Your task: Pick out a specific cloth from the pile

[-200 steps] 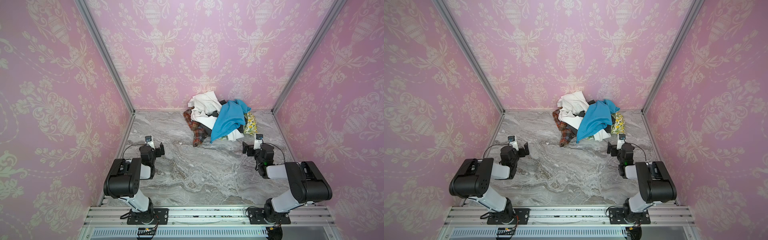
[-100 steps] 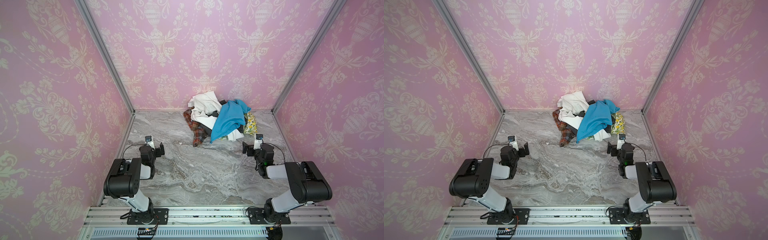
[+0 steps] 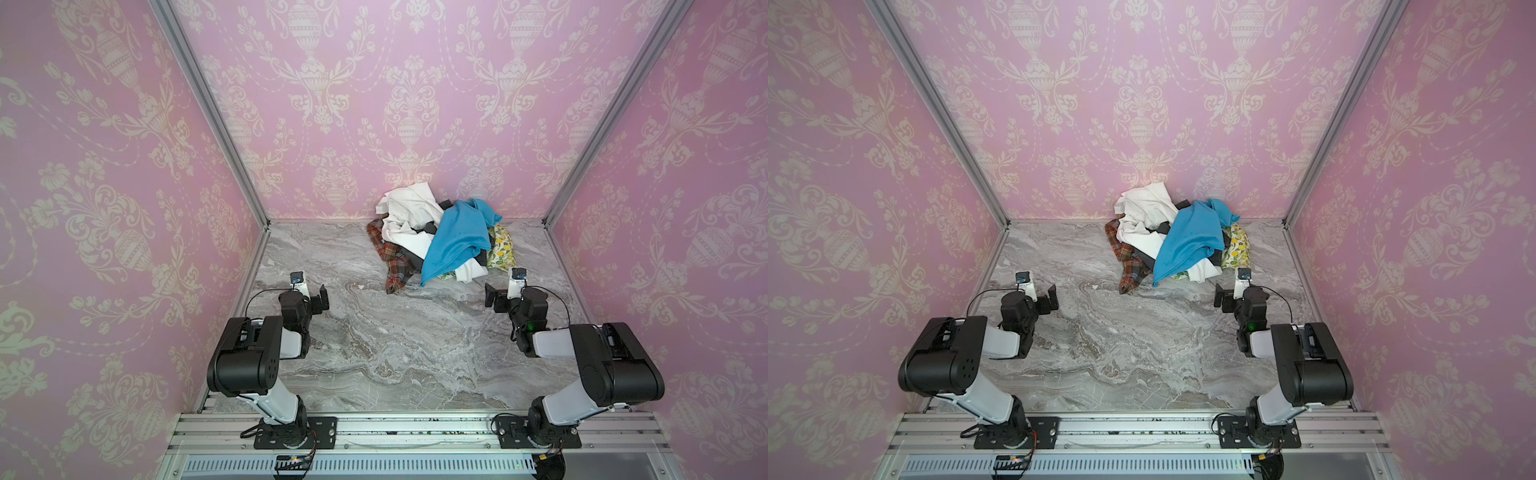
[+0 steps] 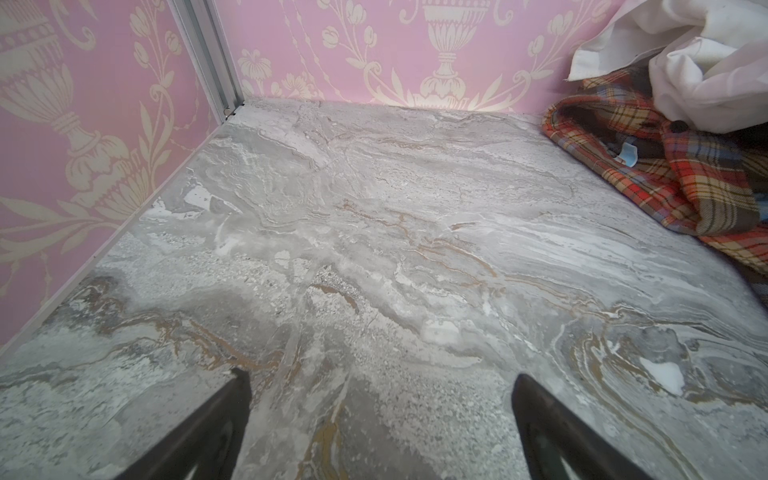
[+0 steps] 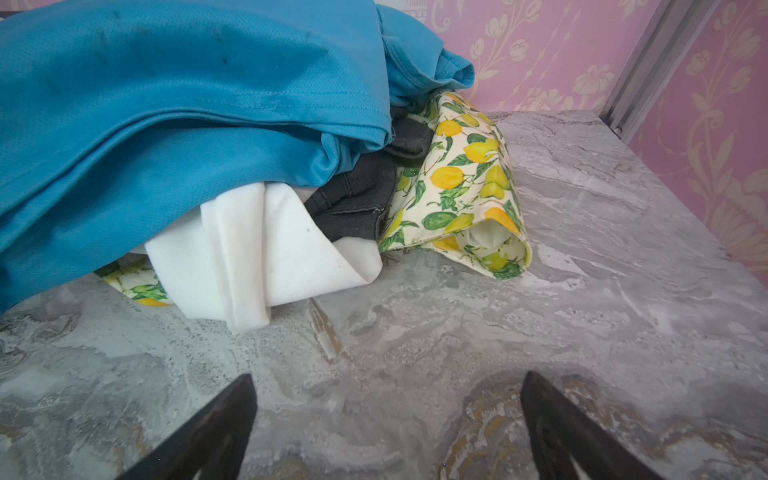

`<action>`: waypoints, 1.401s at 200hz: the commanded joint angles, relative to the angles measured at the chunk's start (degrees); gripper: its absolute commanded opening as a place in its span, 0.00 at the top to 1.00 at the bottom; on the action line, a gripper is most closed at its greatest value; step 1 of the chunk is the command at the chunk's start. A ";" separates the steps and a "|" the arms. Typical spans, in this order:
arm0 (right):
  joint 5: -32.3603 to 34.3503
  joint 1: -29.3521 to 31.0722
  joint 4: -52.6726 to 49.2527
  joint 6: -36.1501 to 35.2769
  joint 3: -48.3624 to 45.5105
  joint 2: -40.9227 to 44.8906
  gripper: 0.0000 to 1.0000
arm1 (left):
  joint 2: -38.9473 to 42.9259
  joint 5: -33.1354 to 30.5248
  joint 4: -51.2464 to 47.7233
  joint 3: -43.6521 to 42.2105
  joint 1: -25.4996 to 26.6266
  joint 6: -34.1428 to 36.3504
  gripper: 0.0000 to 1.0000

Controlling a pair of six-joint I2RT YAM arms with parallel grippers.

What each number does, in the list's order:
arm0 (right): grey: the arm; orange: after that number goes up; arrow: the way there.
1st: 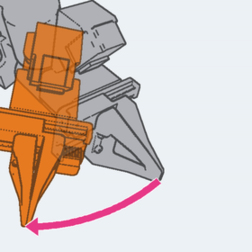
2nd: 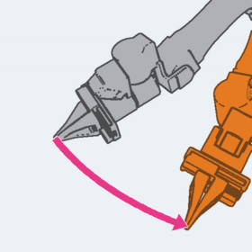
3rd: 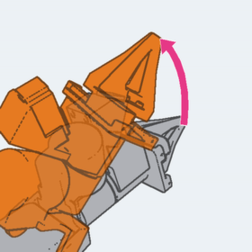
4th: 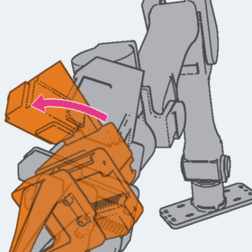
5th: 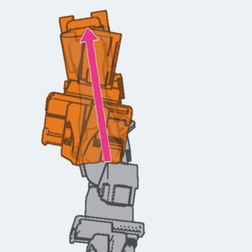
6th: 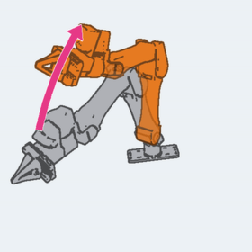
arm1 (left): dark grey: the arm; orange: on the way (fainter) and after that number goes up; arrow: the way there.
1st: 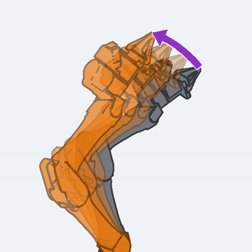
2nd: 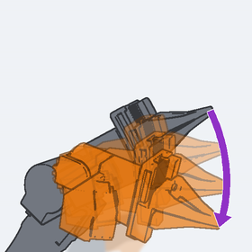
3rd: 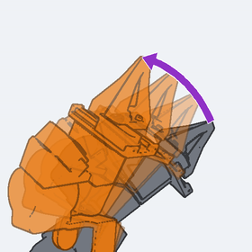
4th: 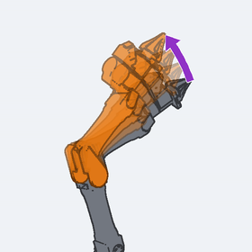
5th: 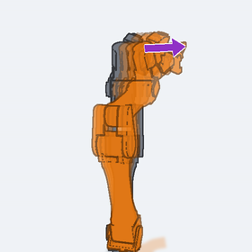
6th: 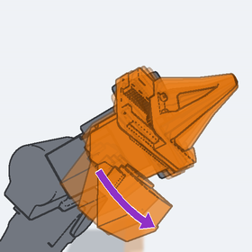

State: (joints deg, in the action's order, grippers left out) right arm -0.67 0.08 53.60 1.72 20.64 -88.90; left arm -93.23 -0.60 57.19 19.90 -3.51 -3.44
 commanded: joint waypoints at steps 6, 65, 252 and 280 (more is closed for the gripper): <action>-0.53 0.10 0.27 0.99 0.45 0.37 0.00 | -0.46 -0.40 0.49 0.60 0.21 1.23 0.01; -0.51 0.14 0.27 1.05 0.43 0.36 0.00 | -0.46 -3.32 -0.15 0.92 1.27 1.57 0.01; 5.19 4.83 -4.17 -3.41 0.36 5.46 0.00 | 3.12 -2.04 -6.71 2.76 2.19 3.09 0.00; 6.47 6.06 -5.27 -4.58 0.62 6.27 0.00 | 5.59 -1.67 -11.18 4.18 2.26 3.31 0.01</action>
State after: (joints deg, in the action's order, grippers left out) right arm 3.42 5.15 50.06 -0.51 20.73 -84.05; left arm -90.48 -3.33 51.55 21.89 -1.67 -1.93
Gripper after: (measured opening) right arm 0.999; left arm 0.994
